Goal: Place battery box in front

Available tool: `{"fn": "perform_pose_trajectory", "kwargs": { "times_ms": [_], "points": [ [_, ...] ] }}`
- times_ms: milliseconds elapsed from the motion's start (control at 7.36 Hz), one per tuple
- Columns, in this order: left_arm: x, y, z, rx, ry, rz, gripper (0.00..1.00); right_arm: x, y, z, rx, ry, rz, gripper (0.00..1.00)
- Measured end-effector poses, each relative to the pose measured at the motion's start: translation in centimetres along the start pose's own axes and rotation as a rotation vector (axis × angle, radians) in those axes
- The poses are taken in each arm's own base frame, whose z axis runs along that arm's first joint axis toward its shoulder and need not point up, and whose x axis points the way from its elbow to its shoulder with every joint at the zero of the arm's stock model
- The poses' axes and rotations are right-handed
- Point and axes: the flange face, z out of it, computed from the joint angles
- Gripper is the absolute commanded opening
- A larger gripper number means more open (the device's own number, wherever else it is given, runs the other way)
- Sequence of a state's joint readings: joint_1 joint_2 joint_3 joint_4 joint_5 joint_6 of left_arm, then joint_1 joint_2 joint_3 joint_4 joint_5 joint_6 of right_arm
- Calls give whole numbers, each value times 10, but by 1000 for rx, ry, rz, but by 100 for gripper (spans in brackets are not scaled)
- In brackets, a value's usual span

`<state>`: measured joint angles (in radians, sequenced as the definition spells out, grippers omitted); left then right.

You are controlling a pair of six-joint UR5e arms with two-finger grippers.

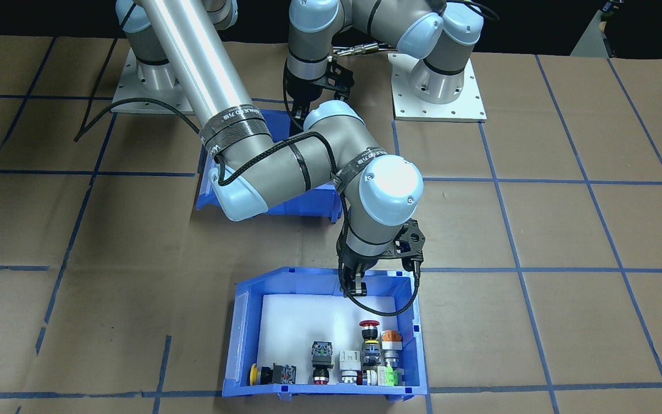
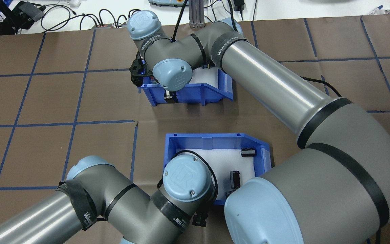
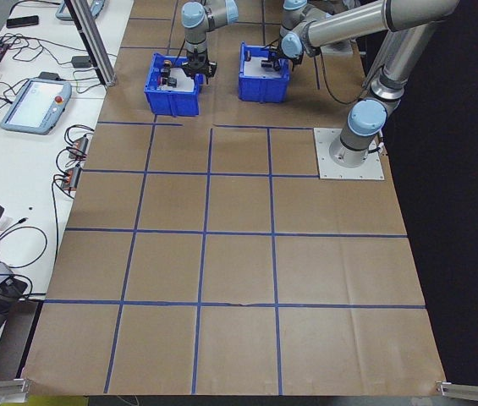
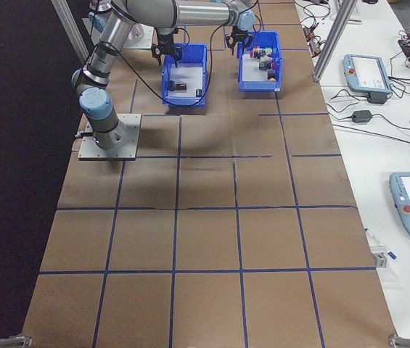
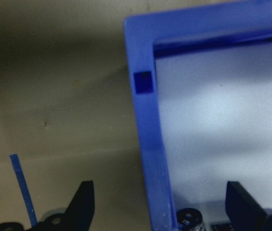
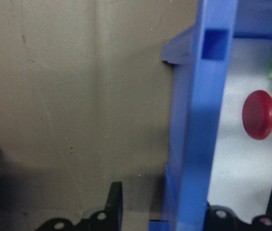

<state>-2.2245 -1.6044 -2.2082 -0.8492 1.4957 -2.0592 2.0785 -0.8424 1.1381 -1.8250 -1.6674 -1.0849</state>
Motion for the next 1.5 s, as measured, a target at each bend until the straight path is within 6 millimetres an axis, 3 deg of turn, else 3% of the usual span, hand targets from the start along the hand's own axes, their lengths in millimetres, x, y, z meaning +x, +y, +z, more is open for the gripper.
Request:
{"fn": "perform_pose_trajectory", "kwargs": {
  "times_ms": [272, 408, 680, 816, 1087, 1495],
  "points": [
    [1, 3, 0, -13, 25, 5, 6, 2, 3, -10, -1, 16, 3, 5],
    [0, 4, 0, -21, 27, 5, 0, 3, 8, -18, 1, 23, 8, 5],
    [-10, 5, -1, -70, 7, 10, 0, 6, 33, -44, 5, 30, 24, 4],
    [-11, 4, -8, -88, 12, 11, 0, 16, 61, -56, 7, 34, 31, 4],
    [-4, -10, -34, -105, 50, -9, 0, 38, 136, -70, 7, 35, 42, 5],
    [23, -82, -78, -84, 77, 6, 0, 47, 275, -74, 12, 16, 48, 4]
  ]
}}
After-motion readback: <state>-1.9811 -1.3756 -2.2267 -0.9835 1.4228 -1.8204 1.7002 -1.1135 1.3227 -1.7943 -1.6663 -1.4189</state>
